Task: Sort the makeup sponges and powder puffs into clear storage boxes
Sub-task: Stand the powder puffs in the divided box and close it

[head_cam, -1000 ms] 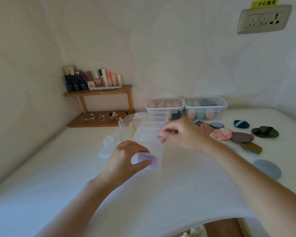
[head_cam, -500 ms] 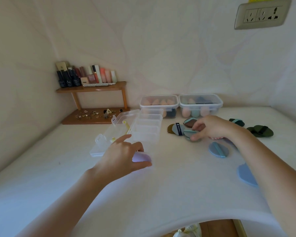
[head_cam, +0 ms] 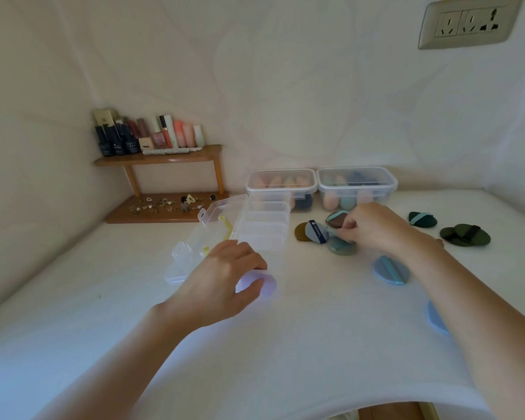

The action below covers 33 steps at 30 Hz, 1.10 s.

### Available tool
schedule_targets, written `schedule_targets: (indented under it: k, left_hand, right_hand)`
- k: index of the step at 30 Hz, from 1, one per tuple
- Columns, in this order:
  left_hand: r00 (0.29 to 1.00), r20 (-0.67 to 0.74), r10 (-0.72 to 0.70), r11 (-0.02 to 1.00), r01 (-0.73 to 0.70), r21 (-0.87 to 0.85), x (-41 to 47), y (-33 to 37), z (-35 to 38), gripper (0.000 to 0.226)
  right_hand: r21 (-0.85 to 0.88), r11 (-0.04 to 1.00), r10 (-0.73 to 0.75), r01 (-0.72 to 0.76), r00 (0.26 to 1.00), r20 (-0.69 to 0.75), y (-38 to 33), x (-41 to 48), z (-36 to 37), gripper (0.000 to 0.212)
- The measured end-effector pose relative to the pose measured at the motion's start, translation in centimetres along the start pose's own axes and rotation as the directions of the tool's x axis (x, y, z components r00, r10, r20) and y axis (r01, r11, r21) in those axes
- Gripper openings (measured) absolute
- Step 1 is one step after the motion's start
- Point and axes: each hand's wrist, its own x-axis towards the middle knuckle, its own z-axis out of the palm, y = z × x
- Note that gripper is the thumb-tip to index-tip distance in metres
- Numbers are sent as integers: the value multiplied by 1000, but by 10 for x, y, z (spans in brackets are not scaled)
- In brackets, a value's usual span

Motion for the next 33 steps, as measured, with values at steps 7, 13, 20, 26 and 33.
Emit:
schedule_targets:
  k: [7,13,20,26,33]
  left_hand:
    - [983,-86,-162,982,153,-107,-6,1,-1,17]
    - [977,-152,-153,980,130,-149,-6,0,-1,14]
    - [974,-170,-152,978,123,-170,-6,-2,0,19]
    - [965,-216,-149,976,109,-190,-8,1,0,19]
    - [957,-229,-180,973,139,-182,-9,-1,4,19]
  right_hand:
    - [167,986,16,18,979,-204,3,-5,-8,23]
    - [582,799,-44,154,979,-198,-15,-19,-36,16]
    - [267,839,-461,475,880,-116,-84,-49,-27,17]
    - [19,835,-549,549,836,-25,-111,-51,-22,25]
    - [-52,841,-535,539,841,81,-117,-47,-10,26]
